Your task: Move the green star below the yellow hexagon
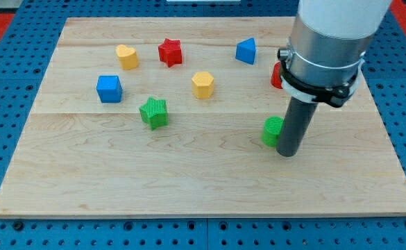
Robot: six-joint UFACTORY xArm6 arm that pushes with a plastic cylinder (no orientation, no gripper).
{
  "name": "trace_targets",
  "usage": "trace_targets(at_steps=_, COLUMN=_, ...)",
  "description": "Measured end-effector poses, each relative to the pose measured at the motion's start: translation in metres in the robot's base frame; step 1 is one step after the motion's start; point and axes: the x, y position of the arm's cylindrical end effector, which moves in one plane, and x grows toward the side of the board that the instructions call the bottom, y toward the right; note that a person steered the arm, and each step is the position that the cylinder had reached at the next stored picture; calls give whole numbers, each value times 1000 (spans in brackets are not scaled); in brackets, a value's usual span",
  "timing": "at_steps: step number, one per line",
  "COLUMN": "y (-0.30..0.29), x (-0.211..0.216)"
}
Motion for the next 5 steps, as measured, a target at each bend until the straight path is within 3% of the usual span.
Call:
trace_targets(at_steps=3, y=-5, x=-26)
trace_targets(at_steps=4, y=-29, x=6)
trace_targets(at_steps=5, y=-107, x=6)
